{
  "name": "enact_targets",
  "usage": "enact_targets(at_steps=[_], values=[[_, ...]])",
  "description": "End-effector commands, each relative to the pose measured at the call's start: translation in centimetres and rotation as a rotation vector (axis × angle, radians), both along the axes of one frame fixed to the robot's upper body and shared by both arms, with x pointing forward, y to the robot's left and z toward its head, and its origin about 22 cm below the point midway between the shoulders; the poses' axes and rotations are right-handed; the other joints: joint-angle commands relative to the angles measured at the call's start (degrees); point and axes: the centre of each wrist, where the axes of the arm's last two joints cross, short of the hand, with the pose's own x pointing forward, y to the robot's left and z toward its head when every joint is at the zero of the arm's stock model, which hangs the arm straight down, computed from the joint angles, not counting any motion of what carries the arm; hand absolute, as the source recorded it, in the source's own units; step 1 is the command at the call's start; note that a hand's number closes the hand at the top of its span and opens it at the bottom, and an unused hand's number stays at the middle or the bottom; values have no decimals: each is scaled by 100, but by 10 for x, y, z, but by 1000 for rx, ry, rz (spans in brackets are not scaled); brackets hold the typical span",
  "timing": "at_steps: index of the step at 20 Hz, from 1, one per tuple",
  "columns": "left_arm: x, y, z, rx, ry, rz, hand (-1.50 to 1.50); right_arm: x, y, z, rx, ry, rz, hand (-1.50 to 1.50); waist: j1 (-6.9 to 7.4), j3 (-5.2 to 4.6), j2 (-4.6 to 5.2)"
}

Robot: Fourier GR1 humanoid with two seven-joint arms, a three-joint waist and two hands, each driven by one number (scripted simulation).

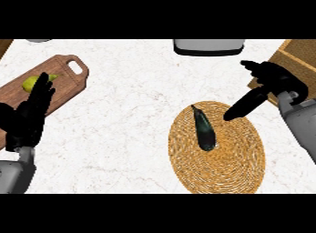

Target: Pick the eggplant from the placemat and place it in the basket

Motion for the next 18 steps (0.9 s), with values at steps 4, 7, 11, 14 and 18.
enact_targets(at_steps=[4, 7, 11, 14, 18], values=[[15, 6, 7, 3, 6, -5, 0, -9, 11, -34, 7, 45, -82, -150, 14, 1, 23], [-4, 5, -1, 5, -5, 12, 0, -40, 2, -45, 21, 19, -70, -150, 1, 2, 8], [-10, 12, 5, -5, -4, -12, 0, -33, 33, -70, -3, -24, -64, -150, 47, 2, 17], [7, 20, -5, -6, 0, -9, 0, -48, 15, -84, -23, -36, -57, -150, 0, 1, 22], [10, 1, 27, -3, 0, -9, 0, -52, 38, -85, -22, -56, -61, -150, 22, 3, 16]])
